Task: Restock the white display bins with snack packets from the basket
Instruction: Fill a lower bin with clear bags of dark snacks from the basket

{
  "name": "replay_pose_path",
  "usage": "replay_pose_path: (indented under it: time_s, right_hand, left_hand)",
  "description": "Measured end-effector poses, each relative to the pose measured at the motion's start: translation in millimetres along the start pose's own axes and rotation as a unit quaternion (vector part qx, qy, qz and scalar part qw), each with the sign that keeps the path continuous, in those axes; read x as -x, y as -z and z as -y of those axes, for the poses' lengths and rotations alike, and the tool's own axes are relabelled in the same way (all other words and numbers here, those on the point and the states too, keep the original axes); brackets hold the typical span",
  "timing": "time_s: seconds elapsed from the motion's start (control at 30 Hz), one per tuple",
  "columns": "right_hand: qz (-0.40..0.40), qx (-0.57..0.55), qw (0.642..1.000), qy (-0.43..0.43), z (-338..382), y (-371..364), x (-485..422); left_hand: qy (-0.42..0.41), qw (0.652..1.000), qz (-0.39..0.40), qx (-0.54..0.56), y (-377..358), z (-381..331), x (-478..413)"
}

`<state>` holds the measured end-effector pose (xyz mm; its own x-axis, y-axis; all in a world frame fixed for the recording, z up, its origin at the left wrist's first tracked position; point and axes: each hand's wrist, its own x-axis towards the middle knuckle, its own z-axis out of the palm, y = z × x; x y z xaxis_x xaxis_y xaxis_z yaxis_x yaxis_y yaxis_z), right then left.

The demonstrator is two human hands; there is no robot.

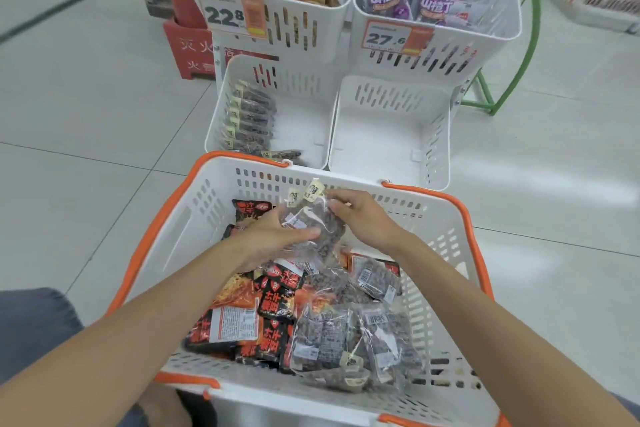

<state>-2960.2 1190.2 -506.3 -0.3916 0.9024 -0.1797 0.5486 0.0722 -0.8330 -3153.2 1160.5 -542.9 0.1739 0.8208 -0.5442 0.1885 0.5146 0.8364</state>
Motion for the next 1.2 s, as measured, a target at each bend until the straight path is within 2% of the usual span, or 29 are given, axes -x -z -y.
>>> replay_pose_path:
  time_s: [0.07, 0.1, 0.2, 0.27, 0.37, 0.47, 0.53, 0.57, 0.63, 0.67, 0.73, 0.8, 0.9, 0.97, 1.03, 1.13, 1.2]
  right_hand:
    - [0.009, 0.000, 1.000, -0.014, 6.4, -0.8, -7.7]
    - [0.045, -0.021, 0.998, -0.029, 12.2, 1.0, -13.8]
    - [0.146, -0.035, 0.987, -0.059, 32.0, 17.6, -32.3]
    - [0.160, -0.005, 0.986, -0.037, 46.8, 32.7, -50.6]
    - [0.047, 0.009, 0.998, 0.046, 57.4, 50.1, -85.4]
    - [-0.115, 0.074, 0.984, 0.112, 54.8, 52.1, -126.1]
    - [-0.179, 0.171, 0.960, 0.130, 46.9, 50.2, -157.3]
    - [-0.187, 0.215, 0.949, 0.139, 42.8, 49.6, -173.5]
    - [-0.160, 0.293, 0.932, 0.140, 31.9, 44.1, -205.4]
    - [-0.126, 0.328, 0.927, 0.133, 24.6, 38.4, -219.9]
    - [-0.018, 0.371, 0.922, 0.113, 8.1, 19.5, -242.5]
    - [0.088, 0.345, 0.933, 0.057, -3.1, -2.6, -254.7]
    - [0.186, 0.198, 0.962, -0.041, -1.3, -7.1, -261.8]
    - [0.236, 0.171, 0.953, -0.088, 0.2, 4.4, -261.7]
    - [0.232, 0.208, 0.948, -0.060, -3.2, 9.9, -262.6]
    - [0.138, 0.228, 0.963, 0.032, -14.8, -4.1, -259.7]
    - [0.128, 0.218, 0.967, 0.023, -22.1, -14.2, -254.0]
  left_hand:
    - [-0.006, 1.000, -0.011, -0.018, 8.7, -0.6, -2.4]
    - [-0.010, 1.000, -0.007, -0.020, 15.2, -4.3, -4.5]
    - [-0.071, 0.994, 0.018, -0.078, 28.4, -25.6, -12.4]
    - [-0.116, 0.984, 0.014, -0.135, 40.4, -47.2, -23.9]
    - [-0.190, 0.966, -0.029, -0.173, 65.7, -88.6, -44.2]
    - [-0.236, 0.951, -0.120, -0.160, 107.5, -106.1, -78.9]
    - [-0.241, 0.930, -0.159, -0.227, 138.0, -96.1, -107.5]
    - [-0.235, 0.909, -0.168, -0.299, 151.1, -87.7, -120.3]
    - [-0.205, 0.851, -0.167, -0.454, 169.6, -71.7, -141.9]
    - [-0.189, 0.828, -0.161, -0.504, 175.8, -66.2, -151.1]
    - [-0.166, 0.802, -0.140, -0.556, 182.4, -59.3, -166.2]
    - [-0.165, 0.786, -0.130, -0.582, 184.9, -53.3, -176.1]
    - [-0.187, 0.782, -0.143, -0.577, 187.3, -45.7, -180.5]
    - [-0.197, 0.785, -0.147, -0.569, 187.5, -43.0, -179.8]
    - [-0.200, 0.783, -0.150, -0.569, 186.9, -42.5, -178.9]
    - [-0.192, 0.789, -0.145, -0.566, 187.0, -42.8, -178.3]
    - [-0.191, 0.794, -0.140, -0.560, 186.6, -44.2, -177.5]
